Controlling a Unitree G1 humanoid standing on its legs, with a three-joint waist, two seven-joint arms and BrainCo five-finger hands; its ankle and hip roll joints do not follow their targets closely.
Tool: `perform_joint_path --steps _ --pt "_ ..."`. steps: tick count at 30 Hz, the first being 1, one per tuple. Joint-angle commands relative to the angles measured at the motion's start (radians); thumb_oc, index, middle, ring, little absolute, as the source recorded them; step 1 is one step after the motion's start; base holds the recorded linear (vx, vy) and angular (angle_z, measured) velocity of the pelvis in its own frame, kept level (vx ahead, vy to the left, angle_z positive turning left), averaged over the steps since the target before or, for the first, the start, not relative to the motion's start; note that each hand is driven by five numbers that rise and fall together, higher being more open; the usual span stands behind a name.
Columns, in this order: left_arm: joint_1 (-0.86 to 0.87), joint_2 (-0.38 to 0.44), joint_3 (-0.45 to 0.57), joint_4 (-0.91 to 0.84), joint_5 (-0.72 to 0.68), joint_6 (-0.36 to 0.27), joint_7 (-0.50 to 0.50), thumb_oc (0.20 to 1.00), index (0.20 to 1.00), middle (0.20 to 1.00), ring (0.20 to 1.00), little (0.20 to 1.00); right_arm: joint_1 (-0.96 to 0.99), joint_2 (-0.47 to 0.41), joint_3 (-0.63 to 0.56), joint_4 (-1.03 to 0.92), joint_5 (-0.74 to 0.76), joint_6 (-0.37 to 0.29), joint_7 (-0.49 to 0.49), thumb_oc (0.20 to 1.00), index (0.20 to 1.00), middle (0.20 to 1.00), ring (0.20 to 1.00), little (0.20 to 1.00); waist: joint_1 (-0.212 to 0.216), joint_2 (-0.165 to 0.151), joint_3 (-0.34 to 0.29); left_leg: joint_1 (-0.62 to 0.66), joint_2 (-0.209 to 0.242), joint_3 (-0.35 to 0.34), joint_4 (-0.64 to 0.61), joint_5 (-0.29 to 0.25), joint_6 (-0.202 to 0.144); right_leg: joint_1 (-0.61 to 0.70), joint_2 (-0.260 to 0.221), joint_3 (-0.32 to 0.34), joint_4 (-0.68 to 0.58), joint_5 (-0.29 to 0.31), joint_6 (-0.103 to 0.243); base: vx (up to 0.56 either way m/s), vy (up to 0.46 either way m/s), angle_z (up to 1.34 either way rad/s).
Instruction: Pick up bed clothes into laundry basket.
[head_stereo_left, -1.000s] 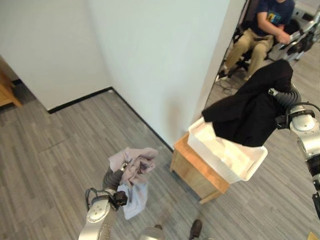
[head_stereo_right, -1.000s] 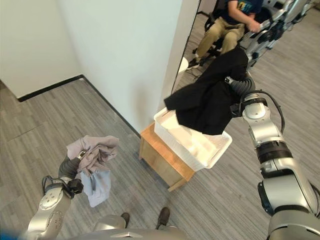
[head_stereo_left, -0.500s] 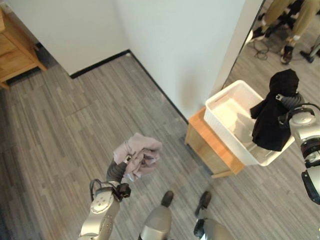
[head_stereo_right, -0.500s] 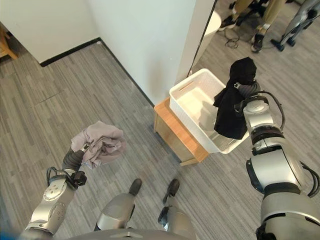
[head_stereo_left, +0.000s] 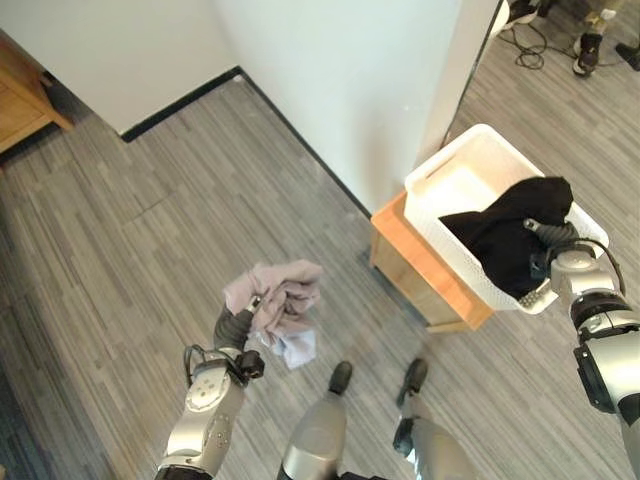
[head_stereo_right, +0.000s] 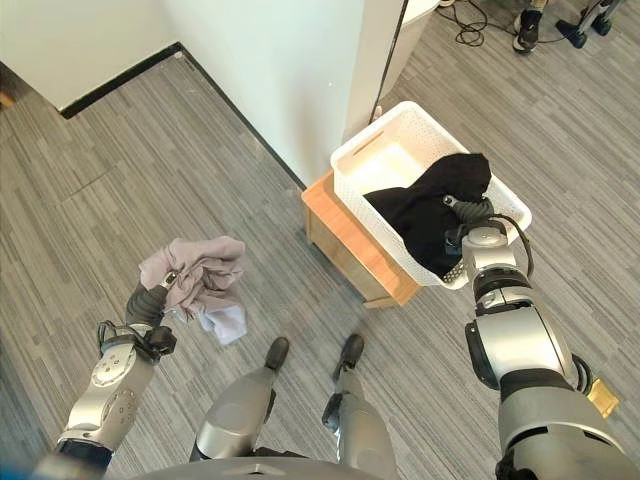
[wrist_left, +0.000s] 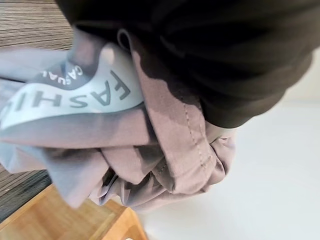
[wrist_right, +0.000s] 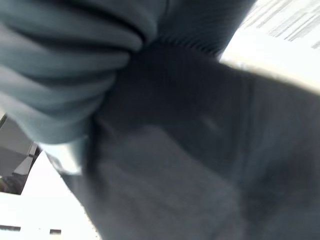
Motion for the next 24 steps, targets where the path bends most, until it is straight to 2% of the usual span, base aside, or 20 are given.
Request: perform_joint_path --steps 1,5,10,12,14,15,16,17,20,21,24 --pt "0.005 0.026 0.009 -0.081 -0.014 -0.058 0.004 0.200 0.200 0.200 0.200 0.200 -0.092 -0.072 0.105 -0.064 0.030 -0.039 -0.013 1.000 1.000 1.000 1.000 1.000 -0.012 0.033 -0.081 -0.032 0.026 -0.054 -0.105 0.113 0.010 0.110 0.025 -0.013 0.016 -0.149 0.045 0.04 0.025 0.00" --pt "-0.079 0.089 0.028 -0.092 0.027 -0.067 0.013 0.200 0.200 0.200 0.200 0.200 -0.085 -0.098 0.156 -0.268 0.001 -0.051 0.006 1.000 1.000 1.000 1.000 1.000 -0.050 0.033 -0.110 -0.002 0.031 -0.036 -0.105 0.102 0.003 0.135 0.024 -0.002 0.016 -0.158 0.045 0.05 0.020 -0.04" --pt "-0.252 0.200 0.031 -0.109 0.076 -0.083 0.032 0.200 0.200 0.200 0.200 0.200 0.059 -0.092 0.127 -0.642 0.031 -0.083 0.029 1.000 1.000 1.000 1.000 1.000 -0.108 0.043 -0.142 0.031 0.034 -0.015 -0.105 0.088 -0.004 0.164 0.017 0.007 0.016 -0.168 0.047 0.05 0.012 -0.12" --pt "-0.407 0.298 -0.009 -0.116 0.079 -0.088 0.016 0.200 0.200 0.200 0.200 0.200 0.202 -0.103 0.081 -0.929 0.073 -0.113 0.082 1.000 1.000 1.000 1.000 1.000 -0.162 0.058 -0.164 0.049 0.033 0.002 -0.105 0.079 -0.007 0.176 0.011 0.015 0.016 -0.172 0.051 0.08 0.020 -0.01" --pt "-0.435 0.311 -0.022 -0.114 0.077 -0.090 0.012 0.200 0.200 0.200 0.200 0.200 0.238 -0.111 0.055 -0.974 0.078 -0.116 0.085 1.000 1.000 1.000 1.000 1.000 -0.167 0.060 -0.169 0.054 0.033 0.005 -0.105 0.076 -0.007 0.180 0.010 0.016 0.016 -0.174 0.052 0.04 0.016 -0.07" --pt "-0.499 0.341 -0.058 -0.122 0.074 -0.090 0.000 0.200 0.200 0.200 0.200 0.200 0.302 -0.101 0.010 -1.072 0.125 -0.142 0.096 1.000 1.000 1.000 1.000 1.000 -0.198 0.069 -0.177 0.061 0.033 0.013 -0.105 0.070 -0.007 0.183 0.008 0.022 0.016 -0.175 0.055 0.02 0.008 -0.11" --pt "-0.504 0.342 -0.064 -0.119 0.074 -0.090 0.000 0.200 0.200 0.200 0.200 0.200 0.311 -0.101 0.002 -1.079 0.124 -0.139 0.096 1.000 1.000 1.000 1.000 1.000 -0.195 0.068 -0.177 0.062 0.033 0.012 -0.105 0.070 -0.007 0.185 0.008 0.021 0.016 -0.175 0.055 0.06 0.017 -0.14" --pt "-0.554 0.381 -0.090 -0.128 0.070 -0.088 -0.015 0.200 0.200 0.200 0.200 0.200 0.382 -0.093 -0.053 -1.168 0.131 -0.156 0.102 1.000 1.000 1.000 1.000 1.000 -0.216 0.076 -0.187 0.069 0.032 0.019 -0.105 0.065 -0.007 0.189 0.008 0.029 0.016 -0.177 0.057 0.05 0.017 -0.19" --pt "-0.643 0.428 -0.139 -0.122 0.061 -0.080 -0.030 0.200 0.200 0.200 0.200 0.200 0.504 -0.045 -0.119 -1.278 0.160 -0.180 0.123 1.000 1.000 1.000 1.000 1.000 -0.257 0.090 -0.200 0.080 0.034 0.031 -0.105 0.057 -0.007 0.195 0.007 0.043 0.016 -0.179 0.061 0.05 0.022 -0.10" --pt "-0.649 0.429 -0.147 -0.119 0.060 -0.081 -0.030 0.200 0.200 0.200 0.200 0.200 0.513 -0.043 -0.126 -1.285 0.159 -0.177 0.123 1.000 1.000 1.000 1.000 1.000 -0.253 0.088 -0.200 0.081 0.034 0.031 -0.105 0.057 -0.007 0.196 0.007 0.043 0.016 -0.180 0.061 0.04 0.018 -0.11" --pt "-0.771 0.465 -0.212 -0.031 0.032 -0.077 -0.033 0.200 0.200 0.200 0.200 0.200 0.668 0.018 -0.148 -1.418 0.247 -0.198 0.201 1.000 1.000 1.000 1.000 1.000 -0.300 0.103 -0.212 0.091 0.034 0.044 -0.105 0.050 -0.007 0.200 0.005 0.055 0.016 -0.182 0.066 0.04 0.013 -0.17"
